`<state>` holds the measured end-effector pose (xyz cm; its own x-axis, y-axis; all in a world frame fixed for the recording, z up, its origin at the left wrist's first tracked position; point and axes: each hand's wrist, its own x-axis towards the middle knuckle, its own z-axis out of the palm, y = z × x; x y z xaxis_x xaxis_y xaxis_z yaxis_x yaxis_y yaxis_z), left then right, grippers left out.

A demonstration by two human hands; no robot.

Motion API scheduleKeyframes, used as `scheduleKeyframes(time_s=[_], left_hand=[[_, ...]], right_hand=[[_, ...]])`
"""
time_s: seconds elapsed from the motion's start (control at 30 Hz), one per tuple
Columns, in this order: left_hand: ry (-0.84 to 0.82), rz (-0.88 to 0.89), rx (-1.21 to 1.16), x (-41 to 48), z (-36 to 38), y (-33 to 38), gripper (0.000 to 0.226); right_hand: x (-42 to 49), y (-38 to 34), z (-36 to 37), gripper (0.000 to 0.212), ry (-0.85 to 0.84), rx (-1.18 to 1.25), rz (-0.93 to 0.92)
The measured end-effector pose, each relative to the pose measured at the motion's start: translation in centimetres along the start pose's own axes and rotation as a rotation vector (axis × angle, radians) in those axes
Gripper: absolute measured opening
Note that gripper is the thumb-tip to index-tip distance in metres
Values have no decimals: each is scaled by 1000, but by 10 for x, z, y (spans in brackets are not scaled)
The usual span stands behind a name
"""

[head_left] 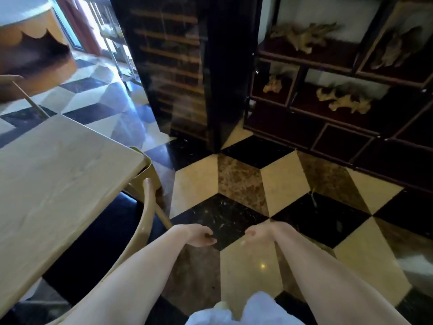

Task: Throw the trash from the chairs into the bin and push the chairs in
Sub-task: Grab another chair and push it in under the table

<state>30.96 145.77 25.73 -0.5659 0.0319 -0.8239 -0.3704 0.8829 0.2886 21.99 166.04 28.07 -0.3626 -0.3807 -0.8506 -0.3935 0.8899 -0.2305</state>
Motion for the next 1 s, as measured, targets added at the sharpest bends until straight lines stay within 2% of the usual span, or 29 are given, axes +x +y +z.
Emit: scheduleKeyframes(time_s=[0.1,0.33,0.53,0.73,0.8,0.9,1.0], left_hand=[[8,38,68,24,-45,-11,52],[21,-63,18,88,-141,-37,56],[105,-170,-165,135,-234,-66,50],[177,-306,-359,158,-299,-110,51],[170,-337,-389,166,-325,-132,55],[157,-362,-428,174,-358,-162,58],[177,-362,-429,191,-396,-201,56]], right_hand=[[33,-2,-42,78,-22,-54,41],[137,-23,-155,72,-25,-267,-43],[232,-64,-271,72,6,-382,-81],[305,-128,-364,74,-147,-497,-163],[336,-154,-388,66,-210,-563,-223],[368,-190,-420,33,-224,-607,-263],[405,-233,-456,56,-226,-631,-327]])
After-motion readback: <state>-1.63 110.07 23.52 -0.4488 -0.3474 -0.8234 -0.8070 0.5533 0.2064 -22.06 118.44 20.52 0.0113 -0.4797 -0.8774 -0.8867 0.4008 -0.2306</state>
